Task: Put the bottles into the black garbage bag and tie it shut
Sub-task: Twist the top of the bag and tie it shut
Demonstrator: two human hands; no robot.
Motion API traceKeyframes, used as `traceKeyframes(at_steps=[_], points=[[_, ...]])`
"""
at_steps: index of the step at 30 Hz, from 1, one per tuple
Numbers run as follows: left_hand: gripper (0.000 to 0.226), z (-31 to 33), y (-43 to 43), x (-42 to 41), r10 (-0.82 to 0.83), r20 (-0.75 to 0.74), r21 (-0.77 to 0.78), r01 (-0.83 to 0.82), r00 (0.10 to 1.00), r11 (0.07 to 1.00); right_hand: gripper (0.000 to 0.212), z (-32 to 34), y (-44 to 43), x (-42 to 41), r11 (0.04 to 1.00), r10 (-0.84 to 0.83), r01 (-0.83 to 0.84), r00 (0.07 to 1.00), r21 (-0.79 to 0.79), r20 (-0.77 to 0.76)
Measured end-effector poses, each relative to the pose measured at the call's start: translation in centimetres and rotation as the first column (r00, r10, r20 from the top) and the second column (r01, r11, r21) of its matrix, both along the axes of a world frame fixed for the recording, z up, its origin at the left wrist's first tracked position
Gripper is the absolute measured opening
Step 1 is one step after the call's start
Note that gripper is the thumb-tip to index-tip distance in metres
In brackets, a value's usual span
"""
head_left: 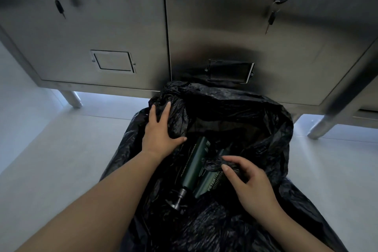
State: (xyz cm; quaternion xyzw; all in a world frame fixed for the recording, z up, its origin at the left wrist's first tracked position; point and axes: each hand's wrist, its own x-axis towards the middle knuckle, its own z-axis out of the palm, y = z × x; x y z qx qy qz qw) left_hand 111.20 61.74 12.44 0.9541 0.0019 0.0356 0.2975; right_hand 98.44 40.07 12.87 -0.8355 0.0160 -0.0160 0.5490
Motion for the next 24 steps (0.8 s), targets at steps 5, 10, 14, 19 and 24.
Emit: traceKeyframes(at_steps=[5, 10, 14, 19, 24], points=[[0.085, -1.9, -0.2, -0.6, -0.122, 0.057, 0.023, 0.121, 0.991, 0.992, 0.016, -1.0, -1.0, -0.2, 0.999, -0.028, 0.029, 0.999, 0.033, -0.038], [0.064, -1.8, 1.1, -4.2, -0.205, 0.086, 0.037, 0.203, 0.975, 0.979, 0.01, -0.6, -1.5, 1.0, 0.996, -0.077, 0.074, 0.996, 0.054, 0.05], [0.06, 0.9, 2.9, -6.9, -0.248, 0.083, 0.07, 0.242, 0.965, 0.968, 0.011, 0.4, -1.0, 3.0, 0.986, -0.125, 0.103, 0.978, 0.133, 0.168], [0.056, 4.5, 3.7, -10.5, -0.185, 0.049, 0.009, 0.184, 0.982, 0.983, 0.011, 1.5, -0.9, 3.9, 0.969, -0.163, 0.103, 0.949, 0.224, 0.269], [0.05, 7.8, 3.5, -12.8, -0.145, -0.056, -0.368, 0.115, 0.988, 0.923, 0.012, 1.8, -2.0, 3.5, 0.959, -0.189, 0.116, 0.942, 0.26, 0.278]])
